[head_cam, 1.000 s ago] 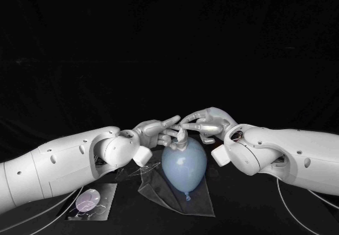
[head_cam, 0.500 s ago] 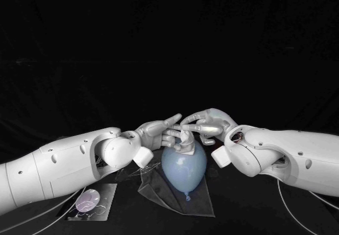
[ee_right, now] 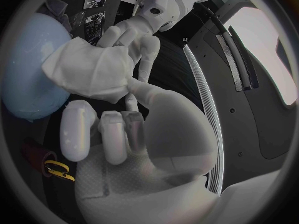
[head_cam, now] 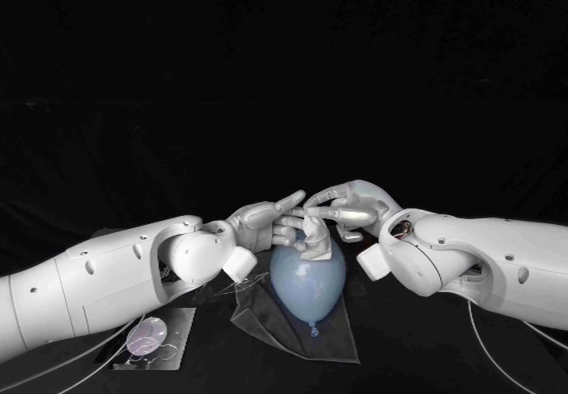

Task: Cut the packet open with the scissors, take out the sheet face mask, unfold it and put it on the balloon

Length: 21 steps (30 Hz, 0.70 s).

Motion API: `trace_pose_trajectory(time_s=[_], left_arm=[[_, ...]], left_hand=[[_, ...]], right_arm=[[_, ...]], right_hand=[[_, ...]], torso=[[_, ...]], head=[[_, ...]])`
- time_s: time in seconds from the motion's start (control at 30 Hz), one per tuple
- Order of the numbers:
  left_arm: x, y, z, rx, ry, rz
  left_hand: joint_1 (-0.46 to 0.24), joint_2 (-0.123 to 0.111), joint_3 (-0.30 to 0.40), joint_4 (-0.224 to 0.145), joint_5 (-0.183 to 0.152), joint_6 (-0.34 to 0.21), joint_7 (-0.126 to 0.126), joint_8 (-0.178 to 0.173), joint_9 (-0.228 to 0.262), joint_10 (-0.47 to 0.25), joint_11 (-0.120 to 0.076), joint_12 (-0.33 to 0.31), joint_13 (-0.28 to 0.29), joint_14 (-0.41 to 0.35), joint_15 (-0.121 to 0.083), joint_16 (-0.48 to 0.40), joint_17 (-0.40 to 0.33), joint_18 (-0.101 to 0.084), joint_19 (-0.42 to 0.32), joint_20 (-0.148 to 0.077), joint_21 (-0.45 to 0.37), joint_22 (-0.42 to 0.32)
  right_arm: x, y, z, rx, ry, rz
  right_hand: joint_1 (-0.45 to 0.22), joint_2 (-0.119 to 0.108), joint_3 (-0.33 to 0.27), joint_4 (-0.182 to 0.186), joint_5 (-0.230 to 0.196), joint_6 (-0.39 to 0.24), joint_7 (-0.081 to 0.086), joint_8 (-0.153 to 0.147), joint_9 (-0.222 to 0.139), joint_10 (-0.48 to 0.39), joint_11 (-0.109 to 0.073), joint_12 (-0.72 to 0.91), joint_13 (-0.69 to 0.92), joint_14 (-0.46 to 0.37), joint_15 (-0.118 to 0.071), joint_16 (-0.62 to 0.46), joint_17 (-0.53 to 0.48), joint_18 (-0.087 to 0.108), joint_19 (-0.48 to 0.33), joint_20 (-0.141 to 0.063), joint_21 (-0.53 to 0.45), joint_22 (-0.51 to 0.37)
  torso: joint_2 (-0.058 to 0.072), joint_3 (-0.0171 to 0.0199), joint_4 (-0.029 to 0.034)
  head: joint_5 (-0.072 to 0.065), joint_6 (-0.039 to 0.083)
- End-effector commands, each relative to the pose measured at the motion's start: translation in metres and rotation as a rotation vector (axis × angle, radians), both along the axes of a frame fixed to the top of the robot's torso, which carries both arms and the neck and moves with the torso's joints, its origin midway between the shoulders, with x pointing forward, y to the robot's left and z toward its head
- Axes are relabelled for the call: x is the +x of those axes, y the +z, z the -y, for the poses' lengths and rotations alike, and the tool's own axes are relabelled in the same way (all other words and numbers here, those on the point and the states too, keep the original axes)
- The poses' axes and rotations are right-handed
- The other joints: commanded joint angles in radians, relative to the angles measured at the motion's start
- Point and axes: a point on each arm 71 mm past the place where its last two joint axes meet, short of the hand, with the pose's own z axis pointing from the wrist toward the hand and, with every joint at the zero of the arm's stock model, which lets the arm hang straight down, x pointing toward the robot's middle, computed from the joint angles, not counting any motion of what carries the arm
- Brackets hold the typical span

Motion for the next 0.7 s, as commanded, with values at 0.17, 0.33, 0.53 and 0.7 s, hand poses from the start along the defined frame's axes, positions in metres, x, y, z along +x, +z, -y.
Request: trace_pose_trajectory(time_s=[0.17, 0.33, 0.53, 0.7], left_arm=[[0.0053, 0.0086, -0.0043, -0.078, 0.065, 0.034], [0.0059, 0.0075, -0.0059, -0.076, 0.076, 0.032], [0.0059, 0.0070, -0.0064, -0.078, 0.081, 0.034], [0.0052, 0.0071, -0.0058, -0.085, 0.076, 0.035]], left_hand=[[0.053, -0.002, -0.008, -0.002, 0.001, 0.020, 0.004, 0.009, 0.004, -0.011, -0.002, 0.017, 0.008, -0.012, 0.000, 0.010, -0.005, 0.020, -0.011, 0.001, -0.003, 0.002], [0.120, -0.035, -0.015, -0.006, 0.001, 0.029, 0.001, 0.017, 0.004, -0.019, -0.005, 0.032, 0.014, -0.015, -0.003, 0.017, -0.010, 0.021, -0.012, 0.000, 0.000, 0.004], [0.185, -0.053, -0.014, -0.009, 0.001, 0.031, -0.002, 0.021, 0.002, -0.026, -0.007, 0.043, 0.018, -0.017, -0.004, 0.021, -0.015, 0.021, -0.013, -0.001, 0.002, 0.006], [0.268, -0.065, 0.006, -0.027, 0.002, 0.041, -0.014, 0.031, 0.004, -0.025, -0.014, 0.053, 0.019, -0.019, -0.010, 0.025, -0.021, 0.021, -0.015, -0.003, 0.005, 0.008]], right_arm=[[-0.0024, -0.0028, 0.0068, -0.011, -0.006, -0.003], [-0.0043, -0.0021, 0.0088, -0.010, -0.005, -0.001], [-0.0061, -0.0015, 0.0094, -0.012, -0.002, 0.002], [-0.0049, -0.0021, 0.0108, -0.020, -0.008, 0.001]], right_hand=[[0.001, 0.012, 0.006, 0.000, 0.003, 0.006, 0.001, 0.003, 0.113, 0.108, -0.006, 0.004, 0.264, 0.127, -0.025, 0.003, 0.263, 0.018, -0.001, -0.008, -0.004, 0.189], [0.001, 0.012, 0.006, 0.000, 0.003, 0.006, 0.001, 0.003, 0.113, 0.108, -0.006, 0.004, 0.264, 0.127, -0.025, 0.003, 0.263, 0.018, -0.001, -0.008, -0.004, 0.189], [0.000, 0.012, 0.007, -0.001, 0.003, 0.005, 0.001, 0.004, 0.115, 0.108, -0.006, 0.004, 0.264, 0.127, -0.025, 0.003, 0.263, 0.019, -0.002, -0.008, -0.005, 0.189], [0.000, 0.012, 0.007, -0.001, 0.003, 0.005, 0.001, 0.004, 0.115, 0.108, -0.006, 0.004, 0.264, 0.127, -0.025, 0.003, 0.263, 0.019, -0.002, -0.008, -0.005, 0.189]], torso=[[0.000, 0.0003, 0.0002], [0.000, 0.0003, 0.0001], [0.000, 0.0002, 0.0007], [0.000, -0.0001, 0.0004]], head=[[-0.002, -0.001], [-0.004, -0.002], [-0.005, -0.004], [-0.005, -0.004]])
